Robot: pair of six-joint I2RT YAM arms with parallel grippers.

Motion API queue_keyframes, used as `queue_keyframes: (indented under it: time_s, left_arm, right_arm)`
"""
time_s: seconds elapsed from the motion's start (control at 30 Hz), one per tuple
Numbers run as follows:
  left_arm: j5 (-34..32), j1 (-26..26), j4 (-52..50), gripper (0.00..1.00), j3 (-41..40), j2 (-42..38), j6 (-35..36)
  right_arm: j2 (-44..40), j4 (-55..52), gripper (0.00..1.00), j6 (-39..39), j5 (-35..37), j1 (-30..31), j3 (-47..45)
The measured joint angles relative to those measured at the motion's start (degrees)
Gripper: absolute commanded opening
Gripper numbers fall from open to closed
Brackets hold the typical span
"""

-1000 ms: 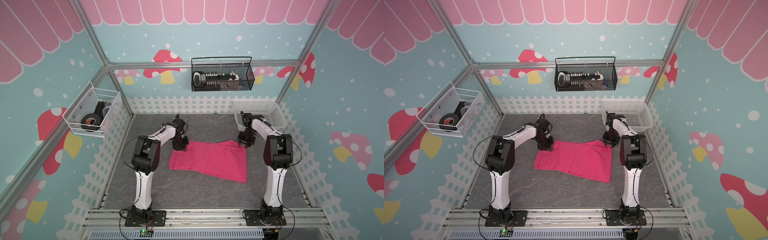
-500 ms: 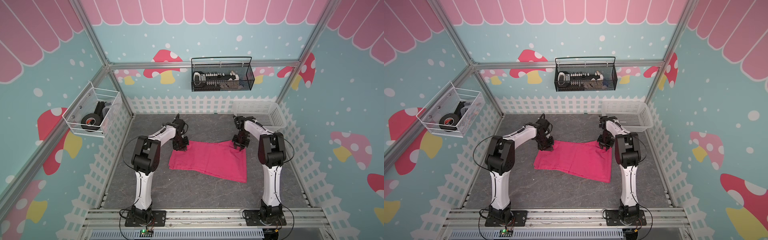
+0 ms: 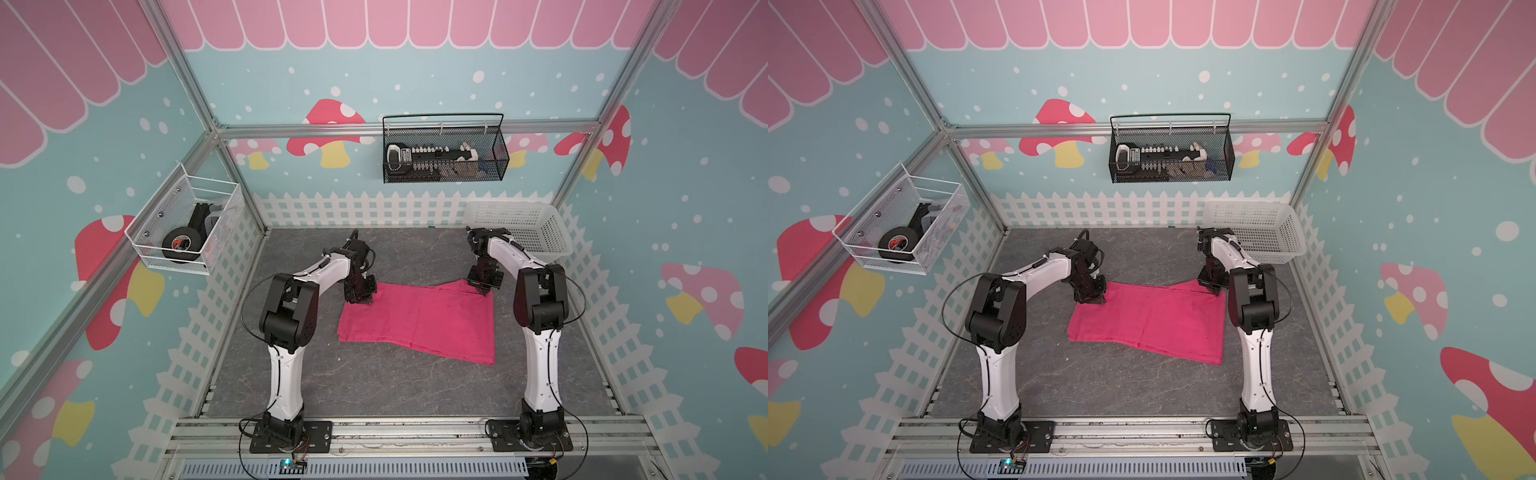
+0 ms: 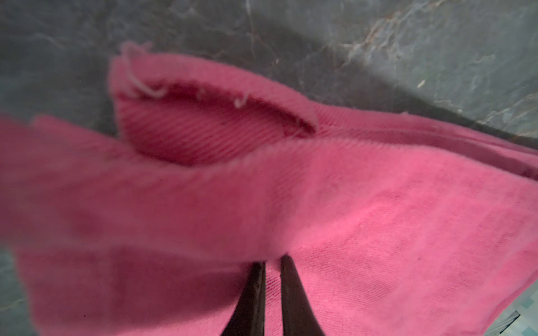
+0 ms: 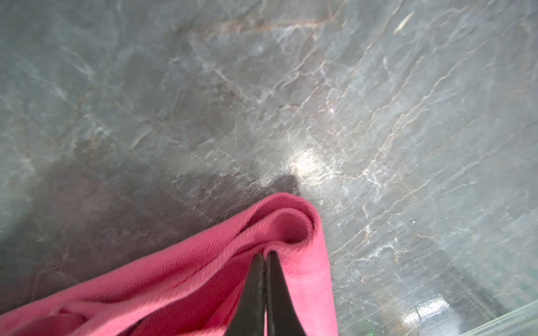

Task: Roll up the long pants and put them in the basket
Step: Fold the long pant at the center of the board.

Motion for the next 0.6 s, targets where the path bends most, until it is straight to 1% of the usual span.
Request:
queue_keyframes:
  time_s: [0.3,0.33,0.37,0.4,0.5,0.6]
  left_arm:
    - [-0.59,1.75,-0.48,0.14,-2.08,-2.19,1.36]
    - [-0.74,2.05,-0.57,0.14,-2.08,-2.21,1.44]
    - [-0.83,2.4,-0.68,0.14,-2.05,-2.21,1.46]
    - [-1.11,2.71,-0.87,0.14,-2.05,-2.21,1.46]
    - [-1.86,3.23,-1.49,0.14,-1.84,-2.21,1.44]
    - [-2.47,3.32,-2.54,0.14,-0.31,-1.75,1.42]
  right_arm:
    - [0.0,-1.57,0.01,-0.83,3.5,0.04,1.81]
    - [0.0,-1.6,0.07,-0.94,3.78,0.04,1.81]
    - [0.0,-1.62,0.21,-0.96,4.07,0.04,1.81]
    - [0.0,-1.49,0.31,-1.2,4.83,0.02,1.81]
    - [-0.35,0.28,0.43,-2.21,4.94,-0.59,0.81]
    - [-2.49,4.81,0.48,-3.34,2.27,-1.18,-3.41]
